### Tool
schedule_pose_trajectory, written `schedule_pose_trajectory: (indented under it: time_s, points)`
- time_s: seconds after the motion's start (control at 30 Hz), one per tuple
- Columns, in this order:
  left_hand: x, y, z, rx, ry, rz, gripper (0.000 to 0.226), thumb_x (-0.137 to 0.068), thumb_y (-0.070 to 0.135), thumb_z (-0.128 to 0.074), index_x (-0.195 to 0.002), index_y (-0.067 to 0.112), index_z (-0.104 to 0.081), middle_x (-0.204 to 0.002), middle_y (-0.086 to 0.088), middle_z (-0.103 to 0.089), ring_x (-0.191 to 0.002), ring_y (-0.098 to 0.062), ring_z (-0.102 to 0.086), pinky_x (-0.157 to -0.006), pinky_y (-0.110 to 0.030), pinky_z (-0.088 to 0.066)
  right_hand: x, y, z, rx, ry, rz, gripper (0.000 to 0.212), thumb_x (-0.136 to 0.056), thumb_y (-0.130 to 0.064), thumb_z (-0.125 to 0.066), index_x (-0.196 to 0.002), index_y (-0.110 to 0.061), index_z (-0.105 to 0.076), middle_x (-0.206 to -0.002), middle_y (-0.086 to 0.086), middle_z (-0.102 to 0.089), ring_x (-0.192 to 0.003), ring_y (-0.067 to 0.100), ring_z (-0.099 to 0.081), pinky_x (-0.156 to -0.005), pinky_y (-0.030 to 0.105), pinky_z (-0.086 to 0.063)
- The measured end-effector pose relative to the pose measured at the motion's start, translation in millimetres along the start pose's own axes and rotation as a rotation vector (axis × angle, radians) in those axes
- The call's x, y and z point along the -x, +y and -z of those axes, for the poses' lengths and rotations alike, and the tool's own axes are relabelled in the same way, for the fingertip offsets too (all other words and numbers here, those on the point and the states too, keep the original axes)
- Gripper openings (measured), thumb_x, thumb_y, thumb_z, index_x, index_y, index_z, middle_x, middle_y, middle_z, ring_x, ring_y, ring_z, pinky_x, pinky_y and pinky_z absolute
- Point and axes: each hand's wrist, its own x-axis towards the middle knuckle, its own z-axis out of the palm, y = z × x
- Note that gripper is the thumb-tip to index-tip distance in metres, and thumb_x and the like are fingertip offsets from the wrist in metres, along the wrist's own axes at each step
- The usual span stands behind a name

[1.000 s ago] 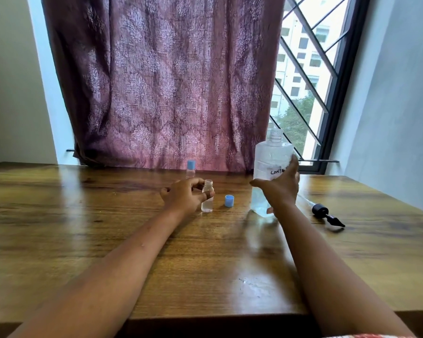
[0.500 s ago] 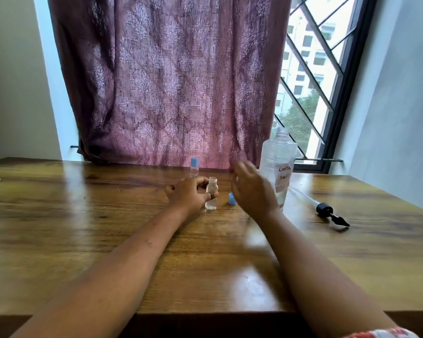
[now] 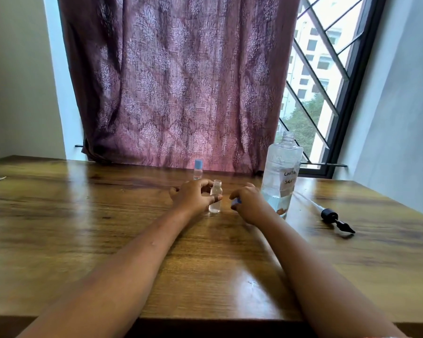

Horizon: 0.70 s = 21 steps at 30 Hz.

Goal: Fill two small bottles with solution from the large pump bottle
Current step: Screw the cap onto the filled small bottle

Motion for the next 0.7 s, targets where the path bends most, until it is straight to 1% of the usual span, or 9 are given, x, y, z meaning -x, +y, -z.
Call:
schedule_pose_trajectory:
  time_s: [0.07, 0.17, 0.27, 0.33, 0.4, 0.47, 0.5, 0.57, 0.7]
  points:
    - [1, 1, 0, 0.032, 0.01, 0.001, 0.04, -0.071, 0.056, -0.07, -0.106, 0.039, -0.063, -0.101, 0.016, -0.067, -0.105, -0.014, -0.054, -0.08, -0.036, -0.02, 1, 1, 9, -0.168, 0.055, -0.04, 0.031, -0.086, -0.014, -0.064, -0.117, -0.008, -0.063, -0.119, 0.013, -0.054, -0.114, 0.023, -0.047, -0.097, 0.022, -0.032]
    - [3, 2, 0, 0.055, 0.011, 0.004, 0.038, -0.072, 0.055, -0.071, -0.106, 0.039, -0.063, -0.098, 0.017, -0.067, -0.102, -0.012, -0.053, -0.076, -0.034, -0.016, 2, -4, 16, -0.394, 0.241, -0.085, 0.023, -0.088, -0.015, -0.062, -0.109, -0.007, -0.065, -0.111, 0.017, -0.054, -0.102, 0.024, -0.05, -0.079, 0.017, -0.03]
    - [4, 3, 1, 0.076, 0.014, 0.002, 0.038, -0.071, 0.054, -0.072, -0.104, 0.038, -0.064, -0.095, 0.018, -0.067, -0.101, -0.011, -0.053, -0.075, -0.034, -0.016, 1, -20, 17, -0.682, 0.411, -0.174, 0.018, -0.085, -0.018, -0.066, -0.101, -0.013, -0.059, -0.096, 0.007, -0.059, -0.087, 0.021, -0.055, -0.075, 0.026, -0.04]
    - [4, 3, 1, 0.093, 0.015, -0.005, 0.036, -0.07, 0.054, -0.072, -0.103, 0.038, -0.065, -0.085, 0.021, -0.062, -0.098, -0.01, -0.052, -0.074, -0.034, -0.016, 2, -31, 16, -0.84, 0.445, -0.184, 0.02, -0.083, -0.02, -0.069, -0.097, -0.013, -0.056, -0.083, -0.004, -0.058, -0.082, 0.018, -0.058, -0.073, 0.03, -0.046]
    - [3, 2, 1, 0.112, 0.009, -0.002, 0.034, -0.071, 0.054, -0.071, -0.101, 0.039, -0.064, -0.077, 0.024, -0.056, -0.095, -0.009, -0.049, -0.073, -0.033, -0.015, 3, -37, 12, -0.868, 0.415, -0.154, 0.019, -0.081, -0.021, -0.071, -0.093, -0.016, -0.056, -0.078, -0.009, -0.058, -0.077, 0.012, -0.058, -0.071, 0.029, -0.047]
    - [2, 2, 1, 0.115, -0.004, -0.001, 0.031, -0.073, 0.054, -0.069, -0.1, 0.04, -0.064, -0.077, 0.024, -0.055, -0.095, -0.01, -0.049, -0.074, -0.034, -0.015, 2, -38, 7, -0.832, 0.371, -0.111, 0.019, -0.08, -0.018, -0.072, -0.09, -0.018, -0.056, -0.082, -0.006, -0.061, -0.076, 0.007, -0.057, -0.068, 0.021, -0.045]
    - [2, 1, 1, 0.114, -0.01, -0.006, 0.029, -0.073, 0.053, -0.069, -0.098, 0.041, -0.063, -0.076, 0.024, -0.055, -0.095, -0.011, -0.05, -0.074, -0.034, -0.016, 2, -38, 5, -0.828, 0.356, -0.095, 0.018, -0.08, -0.016, -0.072, -0.09, -0.017, -0.057, -0.087, -0.003, -0.064, -0.078, 0.009, -0.059, -0.069, 0.019, -0.046]
    - [1, 2, 1, 0.118, -0.019, -0.007, 0.026, -0.073, 0.053, -0.069, -0.096, 0.041, -0.064, -0.078, 0.022, -0.058, -0.095, -0.01, -0.052, -0.076, -0.034, -0.017, 1, -35, 4, -0.846, 0.338, -0.087, 0.019, -0.08, -0.012, -0.071, -0.093, -0.014, -0.058, -0.094, 0.004, -0.068, -0.083, 0.014, -0.065, -0.072, 0.019, -0.049]
    - [1, 1, 2, 0.139, -0.049, -0.015, 0.017, -0.074, 0.051, -0.069, -0.088, 0.043, -0.063, -0.076, 0.022, -0.06, -0.096, -0.008, -0.055, -0.078, -0.036, -0.021, -4, -31, 3, -0.77, 0.284, -0.056, 0.021, -0.084, -0.01, -0.067, -0.103, -0.018, -0.062, -0.095, -0.001, -0.069, -0.082, 0.009, -0.065, -0.065, 0.004, -0.045]
